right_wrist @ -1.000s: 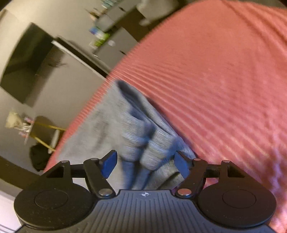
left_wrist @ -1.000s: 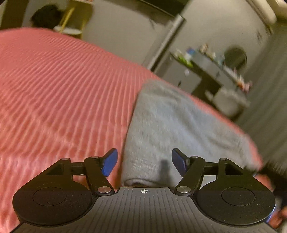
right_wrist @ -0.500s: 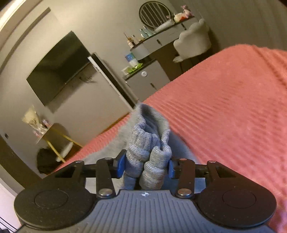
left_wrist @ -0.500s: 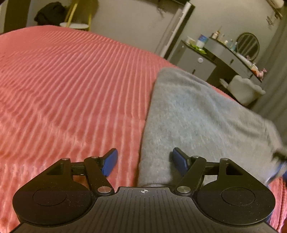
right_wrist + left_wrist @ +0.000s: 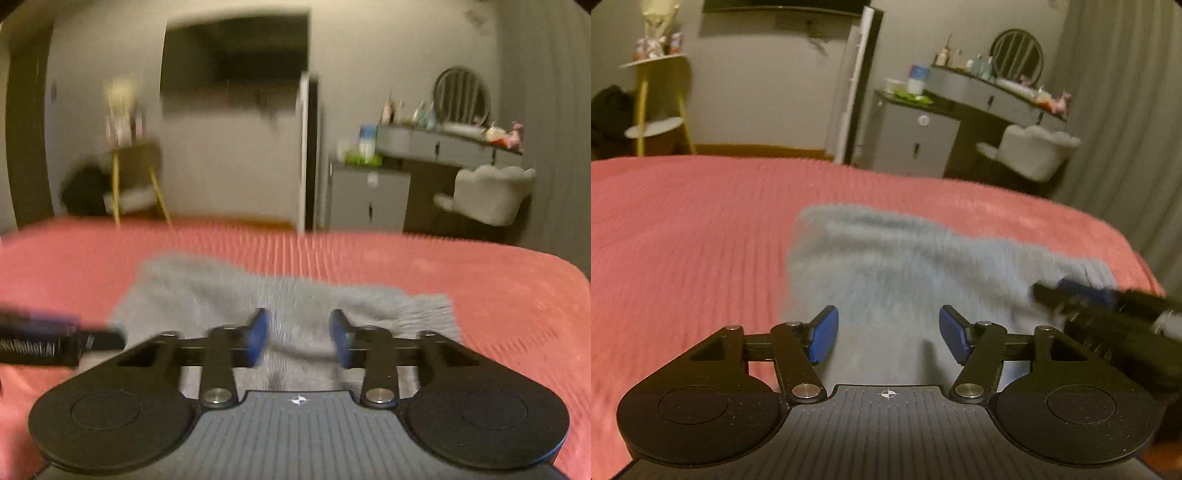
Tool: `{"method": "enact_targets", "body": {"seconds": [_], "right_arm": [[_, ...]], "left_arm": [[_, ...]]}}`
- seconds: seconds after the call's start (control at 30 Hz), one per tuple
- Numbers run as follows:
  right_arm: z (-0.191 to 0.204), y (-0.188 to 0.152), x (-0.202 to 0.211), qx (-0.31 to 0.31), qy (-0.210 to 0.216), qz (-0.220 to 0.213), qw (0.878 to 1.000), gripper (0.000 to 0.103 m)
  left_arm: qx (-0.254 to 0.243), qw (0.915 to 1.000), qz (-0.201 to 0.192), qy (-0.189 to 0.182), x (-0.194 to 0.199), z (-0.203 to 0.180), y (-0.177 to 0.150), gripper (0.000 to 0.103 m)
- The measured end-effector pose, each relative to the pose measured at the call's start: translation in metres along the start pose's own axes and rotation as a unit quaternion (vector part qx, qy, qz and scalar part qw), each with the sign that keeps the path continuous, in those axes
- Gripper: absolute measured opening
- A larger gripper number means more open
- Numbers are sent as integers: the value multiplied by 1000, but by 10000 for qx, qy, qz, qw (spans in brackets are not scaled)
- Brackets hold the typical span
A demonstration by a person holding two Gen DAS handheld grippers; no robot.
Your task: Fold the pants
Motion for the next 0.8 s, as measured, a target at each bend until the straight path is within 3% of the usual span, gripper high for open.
{"method": "enact_targets", "body": {"seconds": [0.1, 0.17, 0.27, 0.33, 0.53, 0.6, 0.7, 0.8], "right_arm": [[3, 14, -36, -29, 122, 108, 9999, 30], [6, 6, -50, -42, 63, 361, 9993, 30], [-19, -10, -74, -72, -423, 516, 9977, 26], [-33, -26, -81, -295, -271, 385, 9985, 21], [-33, -37, -73, -250, -309, 232, 9989, 20], [-30, -31, -63, -184, -277, 240, 9992, 26], [-21, -17, -44, -203, -88, 149, 9996, 48], [-16, -10, -42, -239, 117, 76, 9996, 49]], "left_arm": [[176, 9995, -41, 272, -37, 4, 21, 67], [328, 9985, -109, 413, -55, 6, 30, 73], [393, 9969, -115, 671, -79, 10, 28, 88], [240, 9955, -196, 898, -87, 11, 23, 97], [562, 9928, -107, 1053, -90, 17, 23, 99], [538, 9926, -70, 1088, -82, 17, 22, 96], [521, 9930, -46, 1058, -73, 11, 27, 90], [359, 9948, -101, 942, -70, 3, 33, 86]]}}
Point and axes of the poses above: each gripper's, at about its wrist camera, not at the fingertips, and x roughly against the way its jaws point, z to its left, y to its top, the point moved 3 cm from there along -x, roughly the way its jaws point, and after that the axes turned 6 degrees about x, right-handed, at the moved point
